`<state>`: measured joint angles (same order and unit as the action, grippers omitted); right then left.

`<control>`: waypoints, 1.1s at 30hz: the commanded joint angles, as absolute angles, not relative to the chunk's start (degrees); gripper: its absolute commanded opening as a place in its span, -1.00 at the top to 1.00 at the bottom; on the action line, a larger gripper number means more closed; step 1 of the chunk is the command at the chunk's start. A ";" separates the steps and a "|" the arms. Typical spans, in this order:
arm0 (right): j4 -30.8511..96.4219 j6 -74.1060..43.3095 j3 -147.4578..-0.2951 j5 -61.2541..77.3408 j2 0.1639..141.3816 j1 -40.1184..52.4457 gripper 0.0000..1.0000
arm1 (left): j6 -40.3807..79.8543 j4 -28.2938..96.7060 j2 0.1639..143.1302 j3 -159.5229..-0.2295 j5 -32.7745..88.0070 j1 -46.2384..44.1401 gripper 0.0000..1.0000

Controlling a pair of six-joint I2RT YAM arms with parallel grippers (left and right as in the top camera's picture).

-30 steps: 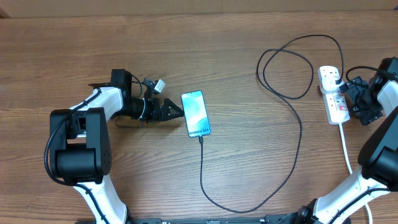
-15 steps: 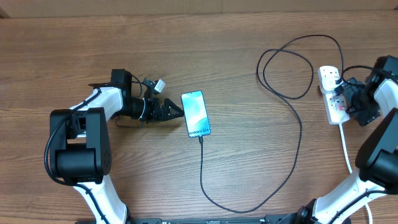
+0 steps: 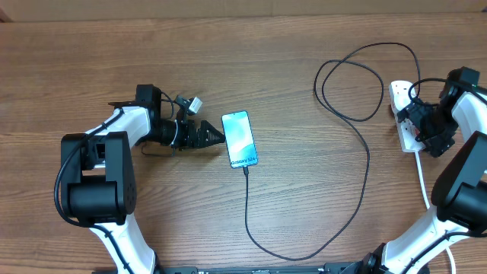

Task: Plug charger to phone and switch on socket
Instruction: 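Press the power strip switch down with the right gripper, then lift the right gripper up from the power strip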

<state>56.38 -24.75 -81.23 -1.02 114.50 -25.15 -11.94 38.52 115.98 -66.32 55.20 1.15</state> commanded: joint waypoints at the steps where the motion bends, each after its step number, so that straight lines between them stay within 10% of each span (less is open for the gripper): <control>1: 57.49 -23.90 -81.95 -3.99 111.20 -23.66 -1.00 | -11.14 38.24 116.99 -65.87 47.33 1.37 -1.00; 33: 57.17 -17.72 -81.71 -7.68 103.68 -8.40 -1.00 | -11.14 38.24 116.99 -65.87 47.33 1.37 -1.00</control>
<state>57.58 -17.98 -81.21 -6.87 104.20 -8.23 -11.94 38.52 115.98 -66.32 55.20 1.15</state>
